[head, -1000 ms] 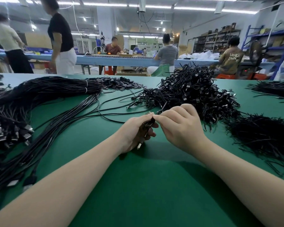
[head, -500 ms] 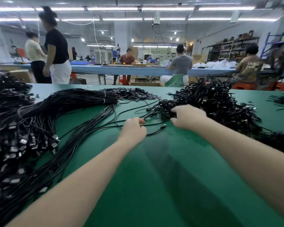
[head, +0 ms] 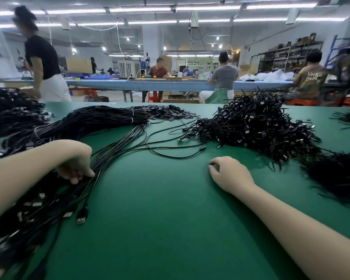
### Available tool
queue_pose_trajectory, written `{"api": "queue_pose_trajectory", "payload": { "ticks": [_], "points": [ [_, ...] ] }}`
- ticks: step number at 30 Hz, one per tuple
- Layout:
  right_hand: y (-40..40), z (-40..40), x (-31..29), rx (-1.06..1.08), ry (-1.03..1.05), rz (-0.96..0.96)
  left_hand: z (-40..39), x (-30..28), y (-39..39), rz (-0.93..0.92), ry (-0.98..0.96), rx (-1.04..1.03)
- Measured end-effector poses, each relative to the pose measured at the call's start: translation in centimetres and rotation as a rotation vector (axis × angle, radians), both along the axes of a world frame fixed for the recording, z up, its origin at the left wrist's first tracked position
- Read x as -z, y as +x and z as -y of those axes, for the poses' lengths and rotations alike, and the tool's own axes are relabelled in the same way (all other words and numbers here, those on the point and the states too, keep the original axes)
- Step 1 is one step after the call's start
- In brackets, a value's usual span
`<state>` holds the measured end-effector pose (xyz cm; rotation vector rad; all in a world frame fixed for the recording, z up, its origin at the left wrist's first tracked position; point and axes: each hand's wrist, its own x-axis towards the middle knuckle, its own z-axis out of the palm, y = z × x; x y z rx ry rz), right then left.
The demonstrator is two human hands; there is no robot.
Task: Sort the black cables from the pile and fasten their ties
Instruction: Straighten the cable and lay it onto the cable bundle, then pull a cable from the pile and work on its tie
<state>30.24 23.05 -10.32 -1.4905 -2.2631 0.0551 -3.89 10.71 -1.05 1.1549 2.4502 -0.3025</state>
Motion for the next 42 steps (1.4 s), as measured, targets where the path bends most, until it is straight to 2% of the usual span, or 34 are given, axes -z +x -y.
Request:
{"api": "queue_pose_trajectory", "payload": {
  "ticks": [5,9,15,19,21,22,26,28,31,33,36,38,40,42],
  "points": [
    [0.0,0.2,-0.2,-0.005,-0.004,-0.014,0.9,-1.7,-0.8,0.036,0.144,-0.047],
    [0.0,0.3,-0.4,0.001,-0.003,-0.01,1.0,-5.3,-1.3,0.151,0.316,-0.148],
    [0.1,0.1,-0.1,0.0,0.013,-0.016,-0.5,-10.3,-0.6,0.192,0.514,-0.192],
    [0.1,0.1,0.0,0.0,0.02,-0.03,-3.3,-12.7,3.5,-0.048,1.019,0.069],
    [0.2,0.2,0.0,-0.025,0.104,-0.103,-3.9,-12.8,8.1,0.008,1.239,0.28],
    [0.2,0.3,-0.1,-0.053,0.158,-0.192,-3.9,-12.5,10.9,0.081,1.281,0.385],
    [0.5,1.1,-3.8,-0.318,0.234,-0.732,-5.2,-9.1,19.6,0.295,1.222,0.688],
    [1.3,0.9,-6.5,-0.43,0.29,-0.838,-6.5,-6.6,22.1,0.425,1.158,0.697],
    [3.1,0.2,-8.8,-0.392,0.267,-0.771,-8.1,-4.1,23.6,0.735,1.073,0.551],
    [4.2,-0.6,-8.7,-0.303,0.226,-0.678,-8.8,-2.9,22.9,0.932,0.94,0.439],
    [5.8,-1.8,-8.2,-0.139,0.204,-0.642,-8.8,-1.3,20.2,1.055,0.662,0.411],
    [6.4,-2.4,-7.8,-0.002,0.206,-0.642,-8.5,-0.6,17.9,1.113,0.576,0.36],
    [6.0,-2.6,-7.2,0.058,0.142,-0.701,-8.6,-0.4,15.8,1.252,0.65,0.235],
    [4.8,-2.0,-6.6,-0.015,0.001,-0.746,-9.0,-0.3,14.6,1.549,0.822,0.048]
  ]
}}
